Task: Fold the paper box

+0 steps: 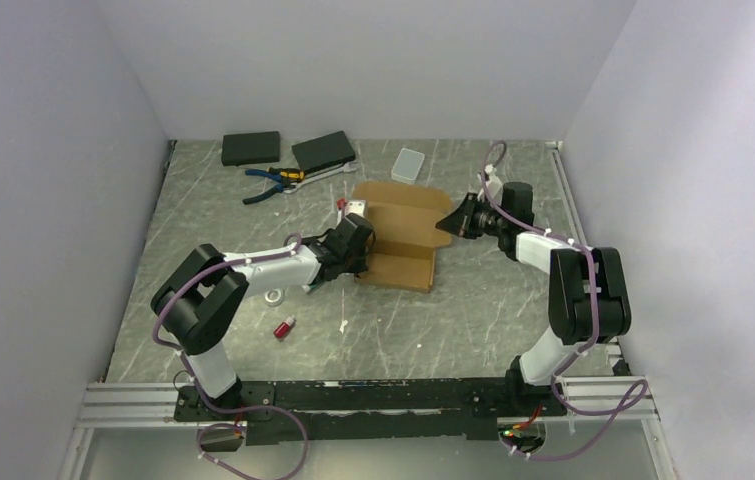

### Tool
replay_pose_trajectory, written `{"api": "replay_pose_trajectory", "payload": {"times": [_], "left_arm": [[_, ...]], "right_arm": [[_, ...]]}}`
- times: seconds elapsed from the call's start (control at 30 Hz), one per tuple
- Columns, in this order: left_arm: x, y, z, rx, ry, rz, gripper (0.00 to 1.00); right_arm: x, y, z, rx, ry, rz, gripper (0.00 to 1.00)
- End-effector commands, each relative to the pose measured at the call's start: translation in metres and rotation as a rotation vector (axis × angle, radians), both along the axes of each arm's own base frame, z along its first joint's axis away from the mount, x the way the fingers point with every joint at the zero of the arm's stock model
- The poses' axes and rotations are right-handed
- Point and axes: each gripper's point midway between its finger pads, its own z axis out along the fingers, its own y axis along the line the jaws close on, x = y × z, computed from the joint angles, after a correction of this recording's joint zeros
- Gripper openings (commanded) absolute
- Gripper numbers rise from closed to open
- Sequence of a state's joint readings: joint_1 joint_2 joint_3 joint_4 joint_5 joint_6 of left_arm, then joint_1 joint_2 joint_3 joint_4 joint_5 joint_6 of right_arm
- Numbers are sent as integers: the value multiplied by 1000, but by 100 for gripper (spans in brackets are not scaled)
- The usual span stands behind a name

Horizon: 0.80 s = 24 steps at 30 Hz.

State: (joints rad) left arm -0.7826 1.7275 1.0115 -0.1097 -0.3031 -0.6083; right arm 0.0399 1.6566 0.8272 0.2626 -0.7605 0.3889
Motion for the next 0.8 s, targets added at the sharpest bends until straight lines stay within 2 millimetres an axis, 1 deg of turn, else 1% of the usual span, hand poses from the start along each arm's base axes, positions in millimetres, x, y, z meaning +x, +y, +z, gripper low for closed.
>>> {"api": "replay_pose_trajectory", "payload": {"times": [0.0,0.1,0.2,0.5,0.63,0.67,0.7,0.73,0.77], "left_arm": [[-8,-5,-5,-42,50,-12,25],[-7,-3,-7,-64,71,-10,30],[-5,-1,-8,-82,87,-11,32],[4,4,-7,-22,101,4,33],[9,2,-9,2,105,2,32],[10,1,-10,5,103,0,29],[12,1,-10,10,100,-3,20],[13,1,-11,17,98,-3,3],[14,3,-12,34,96,2,0]], "right_arm": [[9,0,40,30,-161,-10,0],[6,1,44,37,-179,0,0],[6,2,47,36,-191,4,0],[2,4,53,23,-232,20,0],[-1,10,56,4,-261,43,0],[-1,11,57,0,-267,48,0],[-2,13,58,-3,-272,53,0],[-2,13,57,-6,-275,56,0],[-3,14,58,-8,-281,57,0]]}}
